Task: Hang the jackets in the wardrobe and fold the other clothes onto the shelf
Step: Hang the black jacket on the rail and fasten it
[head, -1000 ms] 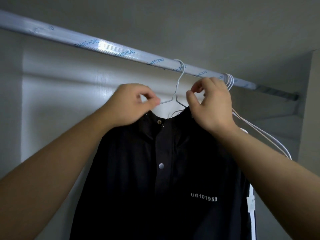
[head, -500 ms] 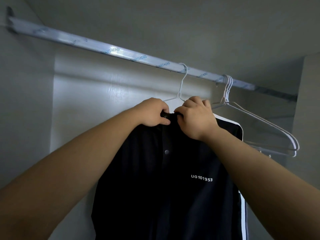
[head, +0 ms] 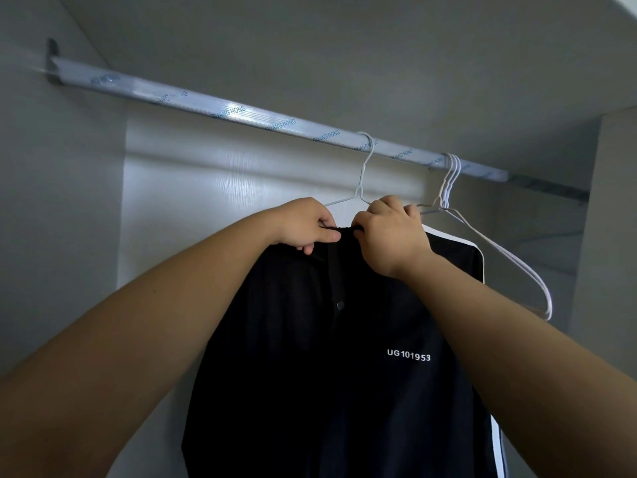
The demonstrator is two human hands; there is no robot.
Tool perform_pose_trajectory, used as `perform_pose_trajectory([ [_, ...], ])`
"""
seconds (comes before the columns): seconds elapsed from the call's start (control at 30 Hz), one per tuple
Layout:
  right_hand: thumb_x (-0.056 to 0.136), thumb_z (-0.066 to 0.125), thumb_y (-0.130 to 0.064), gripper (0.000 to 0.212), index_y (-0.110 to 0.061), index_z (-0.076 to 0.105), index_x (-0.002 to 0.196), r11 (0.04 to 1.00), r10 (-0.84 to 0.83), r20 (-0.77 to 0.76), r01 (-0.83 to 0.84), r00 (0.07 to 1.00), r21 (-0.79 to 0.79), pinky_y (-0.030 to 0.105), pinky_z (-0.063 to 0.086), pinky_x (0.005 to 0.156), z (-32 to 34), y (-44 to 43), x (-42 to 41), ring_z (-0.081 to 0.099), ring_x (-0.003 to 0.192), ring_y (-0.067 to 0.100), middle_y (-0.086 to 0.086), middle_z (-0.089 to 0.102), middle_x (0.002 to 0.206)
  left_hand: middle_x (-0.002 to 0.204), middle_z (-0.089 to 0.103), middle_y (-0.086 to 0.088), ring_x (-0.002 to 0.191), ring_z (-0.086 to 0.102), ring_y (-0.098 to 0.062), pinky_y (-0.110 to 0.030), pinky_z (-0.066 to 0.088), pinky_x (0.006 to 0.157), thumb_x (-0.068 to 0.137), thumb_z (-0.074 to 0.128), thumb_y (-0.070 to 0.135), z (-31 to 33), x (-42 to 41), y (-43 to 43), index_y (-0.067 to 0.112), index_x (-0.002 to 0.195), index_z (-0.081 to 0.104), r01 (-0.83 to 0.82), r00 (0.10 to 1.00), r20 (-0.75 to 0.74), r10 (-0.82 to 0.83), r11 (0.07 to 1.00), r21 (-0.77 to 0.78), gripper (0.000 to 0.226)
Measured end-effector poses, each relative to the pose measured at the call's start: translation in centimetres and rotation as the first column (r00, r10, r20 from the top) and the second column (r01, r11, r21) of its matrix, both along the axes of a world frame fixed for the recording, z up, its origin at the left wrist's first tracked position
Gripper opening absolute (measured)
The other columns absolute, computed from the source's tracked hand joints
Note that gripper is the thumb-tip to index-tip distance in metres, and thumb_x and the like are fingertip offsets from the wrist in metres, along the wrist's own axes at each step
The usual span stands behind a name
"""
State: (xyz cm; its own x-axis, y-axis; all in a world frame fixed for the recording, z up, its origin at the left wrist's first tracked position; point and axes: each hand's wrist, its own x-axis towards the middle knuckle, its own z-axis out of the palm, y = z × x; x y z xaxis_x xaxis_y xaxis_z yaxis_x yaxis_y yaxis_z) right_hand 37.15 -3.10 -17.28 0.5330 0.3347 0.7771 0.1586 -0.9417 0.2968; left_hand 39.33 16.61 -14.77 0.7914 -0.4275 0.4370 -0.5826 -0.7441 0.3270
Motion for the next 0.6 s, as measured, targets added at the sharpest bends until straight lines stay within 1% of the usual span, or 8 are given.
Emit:
perform_pose_trajectory([
  [0.13, 0.100, 0.046, -0.033, 0.029, -0.024, 0.067, 0.118, 1.000, -0.002, 0.027, 0.001, 1.000, 0.013, 0.043, 0.029, 0.090, -0.5, 0.2, 0.0, 0.040, 0.122, 0.027, 0.000, 0.058, 0.118, 0.051, 0.064, 0.005, 0.062, 0.061, -0.008, -0.032, 0.051, 0.082, 0.096, 0.065, 0.042, -0.6, 0.4, 0.0, 0.029, 0.096, 0.067, -0.032, 0.996, 0.089, 0.031, 0.999, 0.010, 0.013],
  [0.2, 0.100, 0.046, -0.033, 0.029, -0.023, 0.068, 0.117, 1.000, -0.001, 0.035, 0.001, 0.999, 0.017, 0.043, 0.029, 0.089, -0.7, 0.2, 0.1, 0.039, 0.121, 0.027, 0.000, 0.057, 0.117, 0.050, 0.064, 0.006, 0.065, 0.064, -0.009, -0.031, 0.050, 0.083, 0.096, 0.064, 0.045, -0.7, 0.6, 0.1, 0.028, 0.100, 0.068, -0.054, 0.991, 0.125, 0.051, 0.998, 0.024, 0.018],
  [0.3, 0.101, 0.045, -0.033, 0.030, -0.020, 0.067, 0.117, 1.000, -0.010, 0.032, 0.009, 0.999, 0.026, 0.044, 0.030, 0.090, -1.0, 0.3, 0.2, 0.039, 0.121, 0.027, 0.001, 0.056, 0.118, 0.052, 0.065, 0.003, 0.055, 0.062, -0.002, -0.027, 0.049, 0.069, 0.095, 0.064, 0.047, -1.0, 1.2, 0.3, 0.026, 0.098, 0.069, -0.077, 0.983, 0.167, 0.070, 0.996, 0.037, 0.022],
  [0.37, 0.101, 0.045, -0.032, 0.031, -0.018, 0.066, 0.117, 0.999, -0.017, 0.029, 0.016, 0.999, 0.033, 0.044, 0.030, 0.090, -1.1, 0.3, 0.3, 0.039, 0.121, 0.028, 0.002, 0.056, 0.118, 0.065, 0.067, 0.005, 0.050, 0.059, 0.003, -0.023, 0.043, 0.062, 0.094, 0.066, 0.046, -1.2, 1.4, 0.3, 0.026, 0.094, 0.068, -0.055, 0.980, 0.195, 0.049, 0.998, 0.028, 0.020],
  [0.43, 0.101, 0.044, -0.032, 0.031, -0.018, 0.066, 0.116, 0.999, -0.017, 0.020, 0.016, 1.000, 0.047, 0.045, 0.031, 0.091, -1.2, 0.4, 0.4, 0.039, 0.121, 0.028, 0.002, 0.057, 0.118, 0.086, 0.067, 0.009, 0.069, 0.062, 0.006, -0.022, 0.043, 0.067, 0.094, 0.067, 0.045, -1.5, 1.6, 0.5, 0.028, 0.093, 0.068, -0.025, 0.978, 0.207, 0.023, 1.000, 0.009, 0.017],
  [0.5, 0.100, 0.044, -0.032, 0.030, -0.019, 0.066, 0.116, 0.999, -0.015, 0.012, 0.014, 1.000, 0.050, 0.045, 0.031, 0.092, -1.1, 0.5, 0.4, 0.039, 0.121, 0.028, 0.002, 0.057, 0.118, 0.099, 0.067, 0.011, 0.091, 0.062, -0.004, -0.026, 0.047, 0.080, 0.094, 0.067, 0.044, -1.7, 1.9, 0.5, 0.030, 0.093, 0.068, -0.022, 0.976, 0.215, 0.022, 1.000, -0.005, 0.014],
  [0.53, 0.100, 0.044, -0.032, 0.030, -0.019, 0.066, 0.116, 0.999, -0.013, 0.009, 0.013, 1.000, 0.050, 0.044, 0.031, 0.092, -1.1, 0.6, 0.4, 0.039, 0.121, 0.028, 0.001, 0.057, 0.118, 0.101, 0.067, 0.011, 0.096, 0.061, -0.009, -0.028, 0.048, 0.085, 0.094, 0.067, 0.044, -1.8, 1.9, 0.5, 0.032, 0.093, 0.068, -0.026, 0.976, 0.215, 0.028, 1.000, -0.012, 0.012],
  [0.6, 0.100, 0.044, -0.032, 0.030, -0.020, 0.066, 0.116, 0.999, -0.007, 0.009, 0.007, 1.000, 0.051, 0.045, 0.031, 0.093, -1.0, 0.6, 0.5, 0.040, 0.121, 0.028, 0.002, 0.057, 0.118, 0.101, 0.067, 0.013, 0.097, 0.061, -0.010, -0.028, 0.048, 0.087, 0.094, 0.066, 0.045, -2.0, 2.1, 0.4, 0.034, 0.093, 0.068, -0.032, 0.977, 0.210, 0.040, 0.999, -0.040, 0.011],
])
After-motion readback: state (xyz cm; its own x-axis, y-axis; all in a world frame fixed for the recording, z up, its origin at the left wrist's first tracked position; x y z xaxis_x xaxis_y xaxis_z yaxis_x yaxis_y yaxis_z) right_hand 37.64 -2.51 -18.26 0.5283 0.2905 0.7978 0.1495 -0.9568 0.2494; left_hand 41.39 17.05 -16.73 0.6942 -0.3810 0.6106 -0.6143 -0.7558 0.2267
